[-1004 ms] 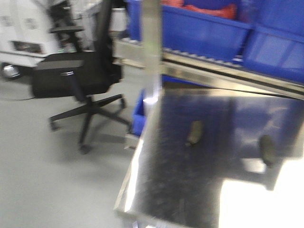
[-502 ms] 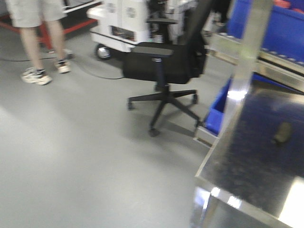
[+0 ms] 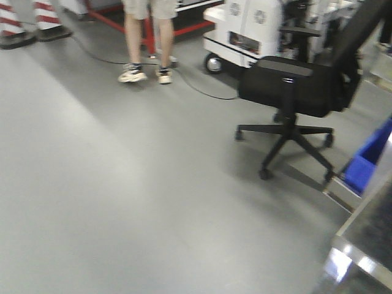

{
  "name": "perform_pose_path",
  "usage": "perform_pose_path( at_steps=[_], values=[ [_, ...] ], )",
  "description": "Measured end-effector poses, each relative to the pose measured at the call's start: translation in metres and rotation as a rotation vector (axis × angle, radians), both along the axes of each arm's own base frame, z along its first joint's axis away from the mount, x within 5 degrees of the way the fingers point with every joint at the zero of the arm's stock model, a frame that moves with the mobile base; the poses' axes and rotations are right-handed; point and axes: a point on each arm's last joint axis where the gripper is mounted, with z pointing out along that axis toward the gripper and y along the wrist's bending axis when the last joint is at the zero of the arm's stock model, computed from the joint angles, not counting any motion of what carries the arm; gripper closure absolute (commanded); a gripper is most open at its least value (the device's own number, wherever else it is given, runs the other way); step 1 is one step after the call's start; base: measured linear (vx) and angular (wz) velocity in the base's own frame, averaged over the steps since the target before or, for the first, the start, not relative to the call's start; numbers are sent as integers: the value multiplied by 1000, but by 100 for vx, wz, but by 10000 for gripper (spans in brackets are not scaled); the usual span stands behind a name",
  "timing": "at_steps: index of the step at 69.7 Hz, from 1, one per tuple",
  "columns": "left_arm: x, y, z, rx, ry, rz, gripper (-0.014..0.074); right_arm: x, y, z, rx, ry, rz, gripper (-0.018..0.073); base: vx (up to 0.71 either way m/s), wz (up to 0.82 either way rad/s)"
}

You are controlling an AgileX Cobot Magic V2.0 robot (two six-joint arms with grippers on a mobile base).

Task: Move and align brake pads A on conveyor
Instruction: 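Drive the base to the conveyor holding a pad in each gripper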

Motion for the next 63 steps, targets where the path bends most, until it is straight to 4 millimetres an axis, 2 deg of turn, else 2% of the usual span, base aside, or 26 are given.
perform_pose_path(
  at_steps=[37,63],
  values=[
    [0,0,0,0,0,0,603,0,0,0,0,0,0,563,4,80],
    [-1,0,-1,4,14,2,603,0,0,0,0,2,0,563,21,57]
  ],
)
